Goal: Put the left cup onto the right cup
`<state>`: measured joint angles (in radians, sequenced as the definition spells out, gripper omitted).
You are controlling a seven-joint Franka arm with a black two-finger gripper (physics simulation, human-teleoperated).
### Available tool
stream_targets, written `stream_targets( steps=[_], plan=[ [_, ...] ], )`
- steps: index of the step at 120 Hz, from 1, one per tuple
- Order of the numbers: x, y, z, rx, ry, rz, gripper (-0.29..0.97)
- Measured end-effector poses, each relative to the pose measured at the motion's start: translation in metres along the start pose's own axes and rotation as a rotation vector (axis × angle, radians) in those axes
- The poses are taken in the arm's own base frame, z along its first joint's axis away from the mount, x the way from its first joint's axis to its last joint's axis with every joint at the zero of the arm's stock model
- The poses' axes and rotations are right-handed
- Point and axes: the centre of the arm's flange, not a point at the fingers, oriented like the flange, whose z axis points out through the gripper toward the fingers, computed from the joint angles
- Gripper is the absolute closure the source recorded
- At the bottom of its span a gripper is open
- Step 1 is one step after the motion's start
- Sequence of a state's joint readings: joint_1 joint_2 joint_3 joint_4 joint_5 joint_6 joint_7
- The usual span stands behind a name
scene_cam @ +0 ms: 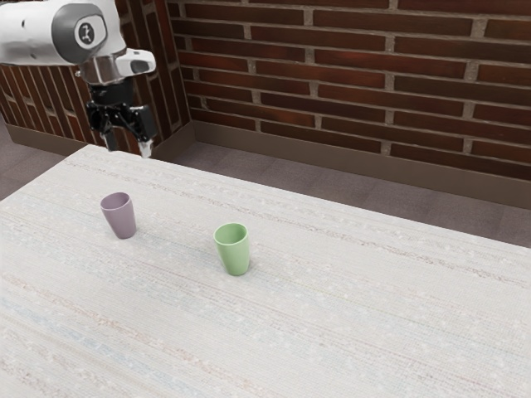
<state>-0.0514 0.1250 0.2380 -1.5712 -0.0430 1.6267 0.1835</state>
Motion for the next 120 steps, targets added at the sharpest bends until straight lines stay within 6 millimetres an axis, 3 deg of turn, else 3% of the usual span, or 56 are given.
stream_targets(
  steps=[55, 78, 120],
  plan=[
    [0.036, -0.06, 0.063, 0.029, 0.011, -0.002, 0.0],
    [0.052, -0.073, 0.09, 0.047, 0.026, 0.027, 0.0],
    [0.062, -0.111, 0.133, 0.054, 0.026, 0.024, 0.0]
  ],
)
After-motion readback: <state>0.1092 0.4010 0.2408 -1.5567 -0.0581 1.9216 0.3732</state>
